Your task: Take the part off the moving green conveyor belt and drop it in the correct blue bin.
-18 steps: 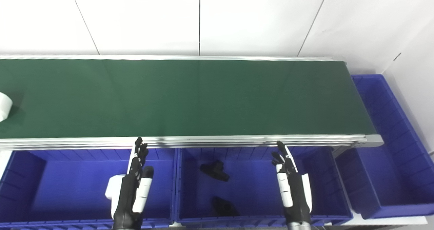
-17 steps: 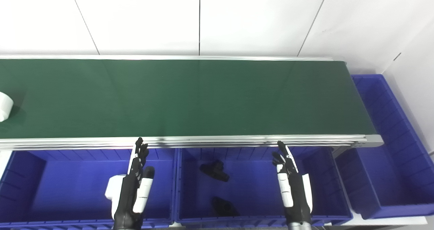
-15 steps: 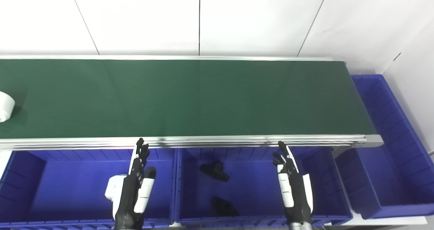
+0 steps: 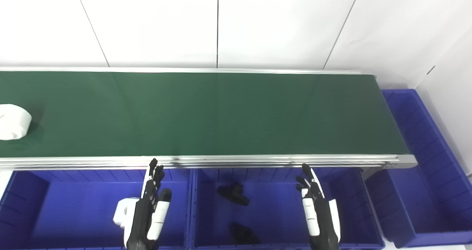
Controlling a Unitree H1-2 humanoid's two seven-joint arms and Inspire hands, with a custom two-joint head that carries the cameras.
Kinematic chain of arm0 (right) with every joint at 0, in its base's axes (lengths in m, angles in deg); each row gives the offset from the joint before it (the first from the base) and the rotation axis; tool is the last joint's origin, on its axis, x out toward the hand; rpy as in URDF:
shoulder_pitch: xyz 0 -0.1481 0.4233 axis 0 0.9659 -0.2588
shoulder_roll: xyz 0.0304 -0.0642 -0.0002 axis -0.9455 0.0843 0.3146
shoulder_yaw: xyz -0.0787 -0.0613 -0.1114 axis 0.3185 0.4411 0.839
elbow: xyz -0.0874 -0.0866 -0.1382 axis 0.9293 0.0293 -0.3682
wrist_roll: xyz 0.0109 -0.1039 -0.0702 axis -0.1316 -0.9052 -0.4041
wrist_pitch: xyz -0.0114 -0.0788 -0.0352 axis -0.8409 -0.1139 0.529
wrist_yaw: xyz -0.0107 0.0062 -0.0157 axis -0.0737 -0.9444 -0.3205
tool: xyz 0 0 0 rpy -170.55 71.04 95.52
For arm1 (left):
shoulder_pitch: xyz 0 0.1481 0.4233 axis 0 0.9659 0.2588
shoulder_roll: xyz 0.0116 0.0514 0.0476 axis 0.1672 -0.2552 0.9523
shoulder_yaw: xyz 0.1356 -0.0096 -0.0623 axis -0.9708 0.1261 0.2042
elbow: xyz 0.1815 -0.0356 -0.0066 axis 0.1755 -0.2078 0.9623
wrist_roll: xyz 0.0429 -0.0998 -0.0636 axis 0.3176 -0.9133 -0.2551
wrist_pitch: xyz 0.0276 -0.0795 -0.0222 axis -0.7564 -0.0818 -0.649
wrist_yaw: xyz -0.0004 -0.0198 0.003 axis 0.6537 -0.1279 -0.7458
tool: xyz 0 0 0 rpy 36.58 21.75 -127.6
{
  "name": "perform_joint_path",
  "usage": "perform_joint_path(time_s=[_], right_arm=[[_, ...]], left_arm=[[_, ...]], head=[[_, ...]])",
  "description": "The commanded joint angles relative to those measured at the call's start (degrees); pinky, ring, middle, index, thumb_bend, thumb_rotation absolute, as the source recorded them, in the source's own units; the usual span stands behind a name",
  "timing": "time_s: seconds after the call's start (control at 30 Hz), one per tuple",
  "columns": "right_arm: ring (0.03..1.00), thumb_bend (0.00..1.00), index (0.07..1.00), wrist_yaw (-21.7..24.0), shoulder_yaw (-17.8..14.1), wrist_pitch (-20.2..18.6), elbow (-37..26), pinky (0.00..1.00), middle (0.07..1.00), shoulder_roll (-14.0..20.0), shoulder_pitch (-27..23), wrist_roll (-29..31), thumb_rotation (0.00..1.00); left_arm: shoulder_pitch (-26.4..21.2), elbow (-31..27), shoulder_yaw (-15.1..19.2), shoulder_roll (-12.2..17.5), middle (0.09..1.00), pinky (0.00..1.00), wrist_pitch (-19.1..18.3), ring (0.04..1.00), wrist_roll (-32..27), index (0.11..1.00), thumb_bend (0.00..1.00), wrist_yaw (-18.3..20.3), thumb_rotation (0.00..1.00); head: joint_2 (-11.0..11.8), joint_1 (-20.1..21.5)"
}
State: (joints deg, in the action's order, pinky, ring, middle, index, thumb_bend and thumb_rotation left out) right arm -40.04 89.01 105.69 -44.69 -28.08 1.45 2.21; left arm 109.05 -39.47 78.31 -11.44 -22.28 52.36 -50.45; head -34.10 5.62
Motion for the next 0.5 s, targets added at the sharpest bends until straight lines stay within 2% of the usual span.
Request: perform_joint_path(time_s=[0.0, 0.47], right_arm=[[0.888, 0.59, 0.937, 0.0, -0.1, 3.5, -0.5, 0.84, 0.952, -0.4, -0.3, -0.3, 1.00], [0.888, 0.59, 0.928, 0.1, -0.3, 3.6, -0.3, 0.84, 0.949, -0.7, -0.4, -0.2, 0.99]], left_arm=[[0.0, -0.7, -0.2, 0.4, 0.975, 1.00, 1.9, 0.970, -0.7, 1.000, 0.69, 0.1, 0.95], [-0.2, -0.7, -0.3, 0.3, 0.972, 1.00, 1.8, 0.970, -0.6, 1.000, 0.66, 0.0, 0.94]], head=[[0.2, 0.0], [-0.3, 0.0]])
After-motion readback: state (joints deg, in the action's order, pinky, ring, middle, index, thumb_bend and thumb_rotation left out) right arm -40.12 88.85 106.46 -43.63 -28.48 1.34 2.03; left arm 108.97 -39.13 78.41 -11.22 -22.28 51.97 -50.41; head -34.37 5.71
